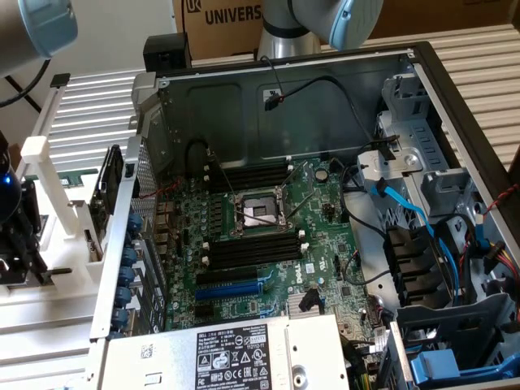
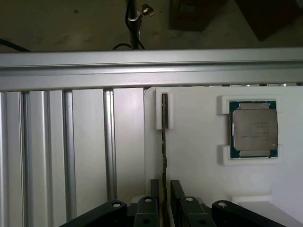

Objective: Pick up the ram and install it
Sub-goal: 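Pick up the ram and move it above insertion slot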

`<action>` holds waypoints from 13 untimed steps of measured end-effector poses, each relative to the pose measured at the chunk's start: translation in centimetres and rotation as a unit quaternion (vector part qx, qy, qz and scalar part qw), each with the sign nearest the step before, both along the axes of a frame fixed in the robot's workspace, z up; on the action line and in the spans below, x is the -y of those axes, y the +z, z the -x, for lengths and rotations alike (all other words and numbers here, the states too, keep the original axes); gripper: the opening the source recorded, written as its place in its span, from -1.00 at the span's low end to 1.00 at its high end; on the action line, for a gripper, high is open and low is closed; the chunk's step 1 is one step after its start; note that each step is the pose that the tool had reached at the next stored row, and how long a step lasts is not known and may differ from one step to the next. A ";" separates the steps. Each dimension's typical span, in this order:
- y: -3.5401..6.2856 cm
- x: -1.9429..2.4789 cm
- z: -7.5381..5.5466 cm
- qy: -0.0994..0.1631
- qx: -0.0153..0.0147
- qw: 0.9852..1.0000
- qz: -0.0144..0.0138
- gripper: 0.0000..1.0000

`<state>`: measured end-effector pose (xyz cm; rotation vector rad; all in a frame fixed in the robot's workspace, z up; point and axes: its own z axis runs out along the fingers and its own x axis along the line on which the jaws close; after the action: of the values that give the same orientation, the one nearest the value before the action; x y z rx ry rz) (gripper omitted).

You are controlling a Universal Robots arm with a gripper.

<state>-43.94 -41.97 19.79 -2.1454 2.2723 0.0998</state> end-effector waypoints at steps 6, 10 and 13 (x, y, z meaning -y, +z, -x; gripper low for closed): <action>0.00 0.00 0.0 0.000 0.000 1.000 0.000 -0.74; 0.01 0.00 0.0 0.000 0.000 1.000 0.000 -0.74; 0.54 0.01 0.0 0.001 0.000 1.000 0.001 -0.74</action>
<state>-43.93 -41.98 20.33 -2.1474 2.2718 0.0982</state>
